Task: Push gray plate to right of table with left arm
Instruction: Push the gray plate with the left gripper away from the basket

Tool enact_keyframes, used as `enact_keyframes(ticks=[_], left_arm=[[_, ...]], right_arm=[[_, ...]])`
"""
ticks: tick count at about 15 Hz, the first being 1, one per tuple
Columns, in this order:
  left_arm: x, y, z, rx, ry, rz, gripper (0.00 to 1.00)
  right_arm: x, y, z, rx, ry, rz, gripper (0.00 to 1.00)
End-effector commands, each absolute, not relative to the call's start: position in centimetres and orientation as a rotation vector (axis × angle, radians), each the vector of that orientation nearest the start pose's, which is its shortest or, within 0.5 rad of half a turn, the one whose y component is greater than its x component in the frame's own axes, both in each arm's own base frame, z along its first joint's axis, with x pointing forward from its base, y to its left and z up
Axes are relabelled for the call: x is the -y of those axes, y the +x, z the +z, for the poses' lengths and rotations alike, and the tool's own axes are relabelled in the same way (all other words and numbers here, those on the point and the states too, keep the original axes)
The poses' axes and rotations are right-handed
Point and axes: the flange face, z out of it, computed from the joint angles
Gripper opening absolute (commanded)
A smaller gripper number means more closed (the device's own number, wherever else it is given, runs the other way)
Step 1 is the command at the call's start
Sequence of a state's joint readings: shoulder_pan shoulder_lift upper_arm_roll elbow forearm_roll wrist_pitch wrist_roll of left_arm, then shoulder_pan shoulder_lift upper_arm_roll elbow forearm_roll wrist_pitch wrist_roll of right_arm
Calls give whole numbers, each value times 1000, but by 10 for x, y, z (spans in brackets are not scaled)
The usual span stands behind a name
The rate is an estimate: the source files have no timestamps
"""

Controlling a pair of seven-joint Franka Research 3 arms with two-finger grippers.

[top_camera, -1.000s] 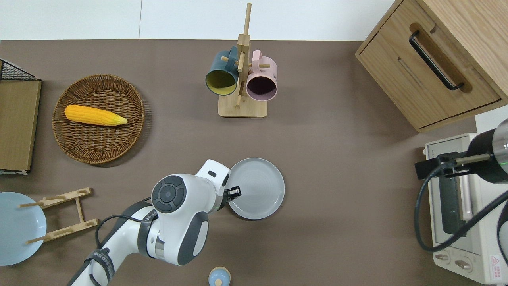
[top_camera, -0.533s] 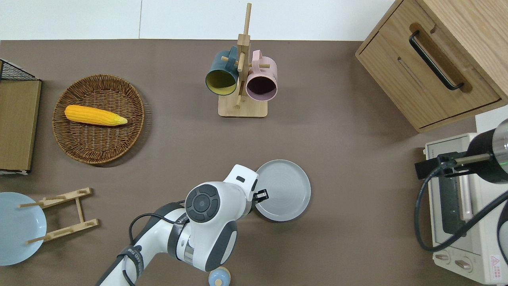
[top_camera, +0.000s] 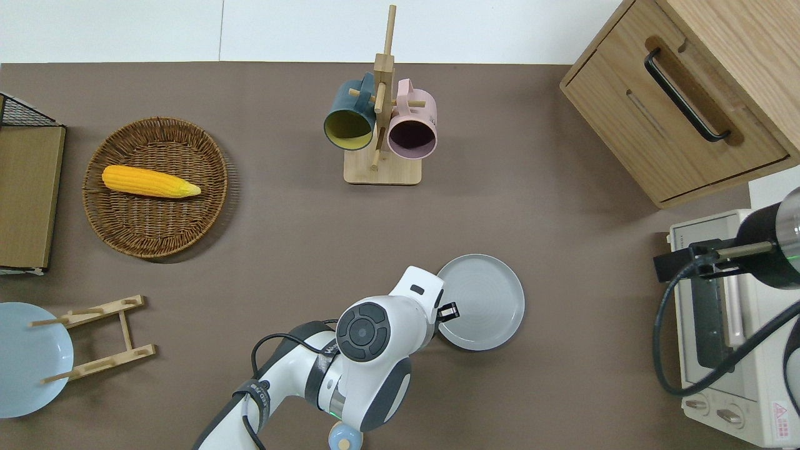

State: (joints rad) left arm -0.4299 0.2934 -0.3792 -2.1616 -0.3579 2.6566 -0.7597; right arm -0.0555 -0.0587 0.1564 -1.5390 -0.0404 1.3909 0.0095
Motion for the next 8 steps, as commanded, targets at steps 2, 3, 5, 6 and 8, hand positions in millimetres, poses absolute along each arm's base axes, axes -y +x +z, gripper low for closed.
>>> enact_keyframes(ticks=[2, 3, 5, 6, 8], left_arm=[[423, 410, 280, 469, -3464, 125, 733], [424, 409, 281, 435, -3459, 115, 991], [416, 411, 289, 387, -3428, 117, 991], [412, 411, 297, 368, -3414, 128, 993], [397, 418, 314, 277, -3362, 90, 993]], right_arm=[[-50, 511, 659, 147, -3188, 137, 996], [-50, 511, 658, 147, -3188, 139, 996], [-50, 511, 659, 147, -3188, 137, 996], [-50, 511, 659, 146, -3190, 137, 996], [-50, 511, 659, 147, -3188, 137, 996]])
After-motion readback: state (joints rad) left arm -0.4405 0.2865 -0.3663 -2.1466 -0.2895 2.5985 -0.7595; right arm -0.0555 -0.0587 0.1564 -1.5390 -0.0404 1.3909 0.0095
